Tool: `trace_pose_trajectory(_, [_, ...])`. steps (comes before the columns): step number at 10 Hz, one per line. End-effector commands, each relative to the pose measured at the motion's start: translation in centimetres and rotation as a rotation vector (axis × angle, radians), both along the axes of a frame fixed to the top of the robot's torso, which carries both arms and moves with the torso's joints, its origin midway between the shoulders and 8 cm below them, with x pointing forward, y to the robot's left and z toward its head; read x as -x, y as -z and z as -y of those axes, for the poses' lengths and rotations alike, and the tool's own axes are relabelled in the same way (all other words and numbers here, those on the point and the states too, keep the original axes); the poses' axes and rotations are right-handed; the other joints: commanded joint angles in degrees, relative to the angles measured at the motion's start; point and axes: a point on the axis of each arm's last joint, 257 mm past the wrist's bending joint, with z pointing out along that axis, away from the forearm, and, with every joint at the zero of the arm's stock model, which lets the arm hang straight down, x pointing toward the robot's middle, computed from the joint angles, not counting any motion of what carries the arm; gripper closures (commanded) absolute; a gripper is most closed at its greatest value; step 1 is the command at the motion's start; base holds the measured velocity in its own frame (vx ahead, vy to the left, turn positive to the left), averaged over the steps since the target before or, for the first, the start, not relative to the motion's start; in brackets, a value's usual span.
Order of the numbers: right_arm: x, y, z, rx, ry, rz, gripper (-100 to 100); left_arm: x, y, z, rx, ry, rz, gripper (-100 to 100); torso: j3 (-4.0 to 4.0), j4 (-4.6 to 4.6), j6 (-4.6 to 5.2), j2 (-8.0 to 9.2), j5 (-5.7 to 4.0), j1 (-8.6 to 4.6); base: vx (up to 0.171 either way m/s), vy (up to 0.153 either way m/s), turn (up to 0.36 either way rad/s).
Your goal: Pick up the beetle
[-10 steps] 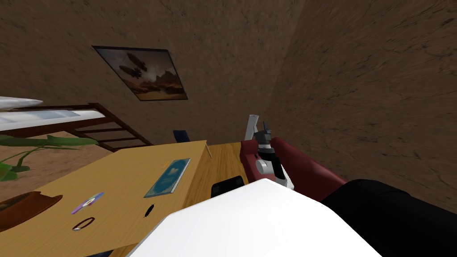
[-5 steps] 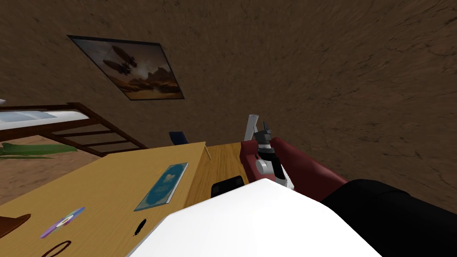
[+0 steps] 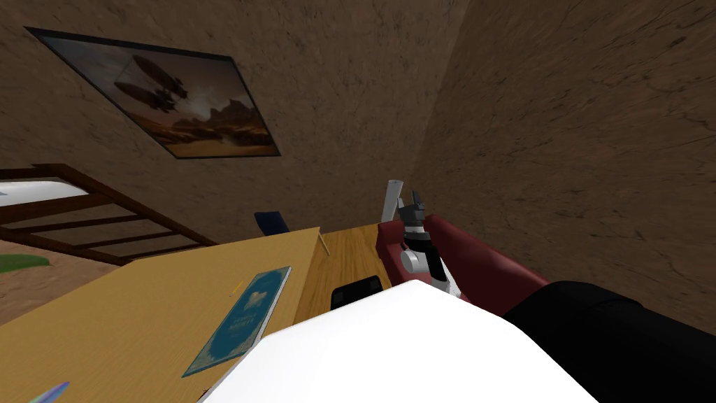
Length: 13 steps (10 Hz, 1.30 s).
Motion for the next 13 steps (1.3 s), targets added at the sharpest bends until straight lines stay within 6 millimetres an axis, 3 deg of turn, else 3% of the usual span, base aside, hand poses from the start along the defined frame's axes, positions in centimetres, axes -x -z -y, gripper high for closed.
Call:
trace_pose_trajectory(1, [0.0,0.0,0.0,0.0,0.0,0.0,0,1.4,0.5,0.0,0.05,-0.062,-0.007,-100,0.0,0.0,0.0,0.0,0.0,0.0,0.13,0.116,-0.135])
trace_pose_trajectory(6, [0.0,0.0,0.0,0.0,0.0,0.0,0,3.9,0.9,-0.5,0.14,-0.182,-0.017,-100,0.08,0.03,0.0,0.13,-0.04,-0.17,0.087,0.082,-0.11])
trace_pose_trajectory(7, [0.0,0.0,0.0,0.0,0.0,0.0,0,3.7,0.9,-0.4,0.126,-0.165,-0.015,-100,0.06,0.02,0.01,0.11,-0.02,-0.05,0.036,0.053,-0.041])
trace_pose_trajectory(8, [0.0,0.0,0.0,0.0,0.0,0.0,0,3.7,0.9,-0.4,0.13,-0.168,-0.015,0,0.13,0.04,-0.04,0.25,-0.03,-0.22,0.007,0.01,0.004])
trace_pose_trajectory(9, [0.0,0.0,0.0,0.0,0.0,0.0,0,3.0,2.0,0.3,0.129,-0.164,-0.014,-100,0.2,0.07,-0.04,0.36,-0.07,-0.37,0.003,0.046,0.04])
trace_pose_trajectory(11, [0.0,0.0,0.0,0.0,0.0,0.0,0,2.2,3.1,1.1,0.13,-0.158,-0.013,-100,0.22,0.08,-0.03,0.39,-0.04,-0.22,0.003,0.073,0.024])
trace_pose_trajectory(12, [0.0,0.0,0.0,0.0,0.0,0.0,0,2.5,2.7,1.1,0.13,-0.16,-0.013,-100,0.24,0.09,-0.03,0.43,-0.03,-0.18,-0.004,0.033,-0.002])
trace_pose_trajectory(13, [0.0,0.0,0.0,0.0,0.0,0.0,0,2.5,2.7,1.1,0.13,-0.159,-0.013,100,0.25,0.09,-0.03,0.45,-0.06,-0.31,0.0,0.006,-0.002])
